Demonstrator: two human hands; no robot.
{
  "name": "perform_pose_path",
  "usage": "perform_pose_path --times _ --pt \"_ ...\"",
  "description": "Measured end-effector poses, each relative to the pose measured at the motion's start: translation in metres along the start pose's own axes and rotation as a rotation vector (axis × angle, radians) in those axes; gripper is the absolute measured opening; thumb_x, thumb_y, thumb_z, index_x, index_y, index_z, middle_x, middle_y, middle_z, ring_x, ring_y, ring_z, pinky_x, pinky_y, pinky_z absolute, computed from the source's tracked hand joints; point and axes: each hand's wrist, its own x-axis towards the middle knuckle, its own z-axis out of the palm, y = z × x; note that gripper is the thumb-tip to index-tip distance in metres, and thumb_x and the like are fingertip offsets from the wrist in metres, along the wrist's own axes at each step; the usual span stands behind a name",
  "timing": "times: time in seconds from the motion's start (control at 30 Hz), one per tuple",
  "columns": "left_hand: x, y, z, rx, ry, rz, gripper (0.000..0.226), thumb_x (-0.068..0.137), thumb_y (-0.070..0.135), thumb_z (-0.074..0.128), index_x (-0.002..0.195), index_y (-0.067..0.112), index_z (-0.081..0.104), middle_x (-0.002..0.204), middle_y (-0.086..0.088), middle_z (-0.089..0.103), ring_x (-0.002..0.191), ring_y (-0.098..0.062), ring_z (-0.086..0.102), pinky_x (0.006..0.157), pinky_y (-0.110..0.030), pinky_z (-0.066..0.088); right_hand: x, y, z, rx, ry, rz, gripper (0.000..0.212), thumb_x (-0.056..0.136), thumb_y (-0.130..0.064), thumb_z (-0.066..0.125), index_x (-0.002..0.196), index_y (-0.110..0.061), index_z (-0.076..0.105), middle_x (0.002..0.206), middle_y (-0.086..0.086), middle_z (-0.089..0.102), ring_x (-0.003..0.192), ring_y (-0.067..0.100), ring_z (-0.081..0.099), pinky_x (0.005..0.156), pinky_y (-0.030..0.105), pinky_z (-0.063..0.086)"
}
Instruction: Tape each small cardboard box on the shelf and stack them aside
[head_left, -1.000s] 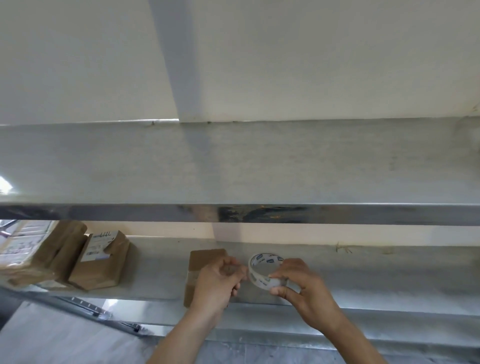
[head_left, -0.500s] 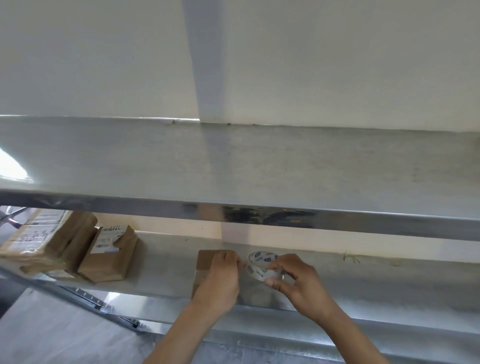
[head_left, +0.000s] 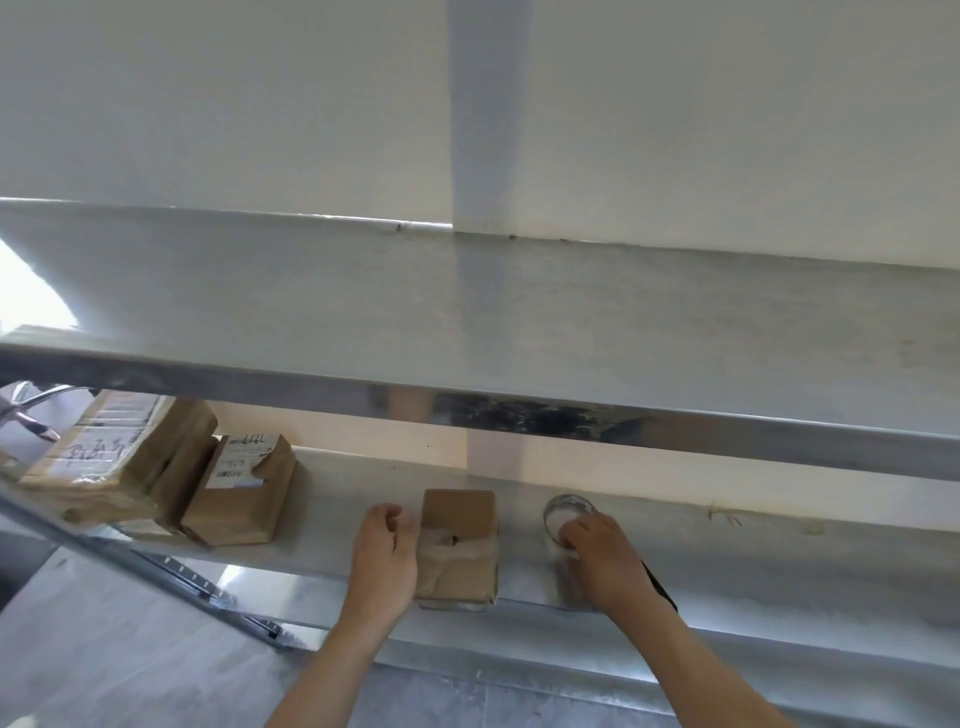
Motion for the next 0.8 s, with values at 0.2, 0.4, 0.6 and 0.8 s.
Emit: perform_pose_path --times 0.2,0.4,0.6,0.8 --pt "-0.001 -0.005 0.004 -0.146 -0.151 -0.136 0.041 0.108 0.034 0.035 0.143 0.013 0.042 0.133 -0.005 0.052 0.124 -0.021 0.050 0.105 -0.034 0.040 -0.001 -0.072 -0.021 0.701 0.008 0.296 0.041 0.093 -0.029 0.063 0.131 -0.024 0.049 0.120 -0.001 0.056 0.109 0.017 0.057 0.087 0.025 0.044" --pt "-0.008 0.003 0.010 -0.242 -0.205 -0.201 0.024 0.109 0.035 0.031 0.119 0.023 0.049 0.108 0.002 0.060 0.094 -0.005 0.056 0.080 -0.024 0.047 0.010 -0.098 -0.009 1.100 -0.071 0.472 0.013 0.086 -0.007 0.076 0.093 -0.009 0.065 0.088 0.009 0.070 0.077 0.021 0.069 0.071 0.035 0.060" --pt "-0.022 0.011 0.009 -0.496 -0.205 -0.287 0.031 0.102 0.041 0.053 0.129 0.026 0.048 0.108 0.008 0.062 0.096 -0.004 0.059 0.077 -0.023 0.047 0.003 -0.093 -0.020 1.371 -0.088 0.485 0.013 0.084 0.011 0.071 0.089 0.002 0.064 0.072 0.011 0.068 0.062 0.021 0.063 0.063 0.030 0.057" --pt "-0.036 0.010 0.015 -0.802 -0.339 -0.364 0.070 0.075 0.017 0.076 0.127 0.057 0.052 0.113 -0.005 0.074 0.105 -0.033 0.070 0.079 -0.058 0.060 -0.015 -0.061 -0.050 1.495 -0.153 0.327 0.021 0.084 0.012 0.070 0.102 0.005 0.063 0.079 0.014 0.070 0.067 0.024 0.064 0.071 0.032 0.058"
